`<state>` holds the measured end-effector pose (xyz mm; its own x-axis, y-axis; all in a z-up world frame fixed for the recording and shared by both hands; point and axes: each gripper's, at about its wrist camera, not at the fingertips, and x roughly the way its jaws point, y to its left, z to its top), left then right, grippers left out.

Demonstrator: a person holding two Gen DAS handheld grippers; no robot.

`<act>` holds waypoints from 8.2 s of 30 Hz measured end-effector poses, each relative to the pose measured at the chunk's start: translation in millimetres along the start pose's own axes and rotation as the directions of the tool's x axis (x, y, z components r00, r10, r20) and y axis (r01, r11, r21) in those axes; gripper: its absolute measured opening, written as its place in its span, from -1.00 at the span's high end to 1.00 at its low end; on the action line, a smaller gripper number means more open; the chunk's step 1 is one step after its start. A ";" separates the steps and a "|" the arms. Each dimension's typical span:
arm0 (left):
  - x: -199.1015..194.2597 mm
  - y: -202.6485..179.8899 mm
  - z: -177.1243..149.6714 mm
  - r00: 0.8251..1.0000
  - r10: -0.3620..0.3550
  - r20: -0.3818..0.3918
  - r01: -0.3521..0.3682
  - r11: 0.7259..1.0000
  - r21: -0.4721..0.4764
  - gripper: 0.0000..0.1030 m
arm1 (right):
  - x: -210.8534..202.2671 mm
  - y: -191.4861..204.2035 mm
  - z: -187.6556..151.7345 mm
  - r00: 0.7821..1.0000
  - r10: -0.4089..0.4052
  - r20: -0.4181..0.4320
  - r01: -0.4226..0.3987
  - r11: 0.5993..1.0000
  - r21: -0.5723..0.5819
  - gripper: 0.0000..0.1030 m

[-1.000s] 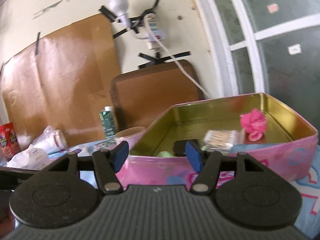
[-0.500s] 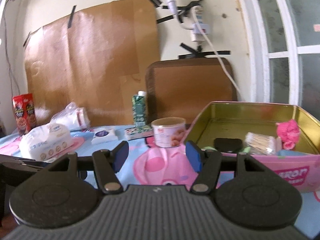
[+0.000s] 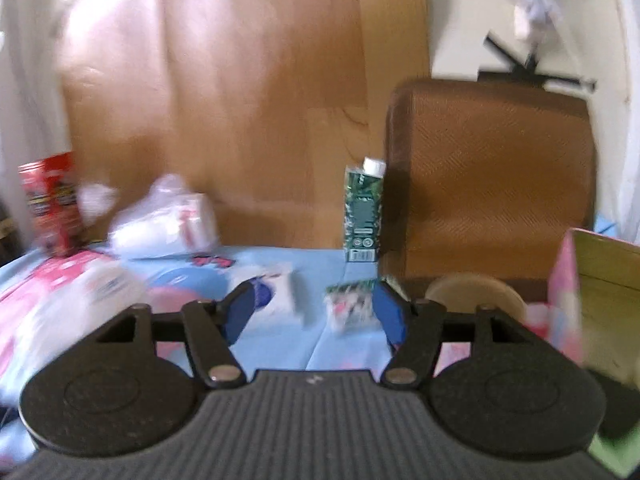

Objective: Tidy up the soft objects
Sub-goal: 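Move the left gripper back toward the barcode card on the table, then grasp the green bird-cage patterned packet with the right gripper, then carry the green packet into the tin and open the right gripper, then move the right gripper back over the table toward the clear pack, then grasp the clear barcode-labelled pack with the right gripper, then carry the clear pack into the tin and release it, then move the right gripper back toward the white wet-wipe packet, then grasp the white wet-wipe packet with the right gripper, then lower the wet-wipe packet into the tin and open the right gripper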

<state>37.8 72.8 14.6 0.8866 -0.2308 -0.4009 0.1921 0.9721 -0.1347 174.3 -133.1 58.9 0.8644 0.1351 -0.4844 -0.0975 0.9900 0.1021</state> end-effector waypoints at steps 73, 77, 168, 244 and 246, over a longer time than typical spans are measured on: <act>59.6 -347.5 36.2 0.779 -0.572 -0.256 0.623 0.751 0.220 -0.13 | -201.5 -167.4 -133.8 0.873 -0.423 0.243 0.420 0.905 0.067 -0.15; 52.5 -334.7 31.2 0.787 -0.569 -0.237 0.614 0.761 0.212 -0.22 | -210.7 -191.7 -142.7 0.851 -0.475 0.226 0.450 0.880 0.156 -0.23; 41.7 -236.7 64.2 0.827 -0.525 -0.201 0.555 0.820 0.143 0.10 | -184.0 -81.9 -124.2 0.949 -0.056 0.309 0.101 0.986 -0.131 -0.43; 11.1 -89.7 -21.9 0.897 -0.293 -0.331 0.295 0.954 -0.047 -0.32 | -146.0 -6.5 -164.3 0.978 0.204 -0.049 -0.209 0.966 -0.152 -0.57; 11.3 -99.8 -21.1 0.888 -0.308 -0.341 0.313 0.949 -0.039 -0.30 | -150.3 -6.5 -167.8 0.977 0.211 -0.030 -0.213 0.966 -0.146 -0.57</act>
<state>19.8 -27.7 4.4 0.5853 -0.5184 -0.6234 0.4437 0.8483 -0.2889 -37.8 -152.9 -14.7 0.8089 0.3423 -0.4781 -0.3506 0.9335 0.0752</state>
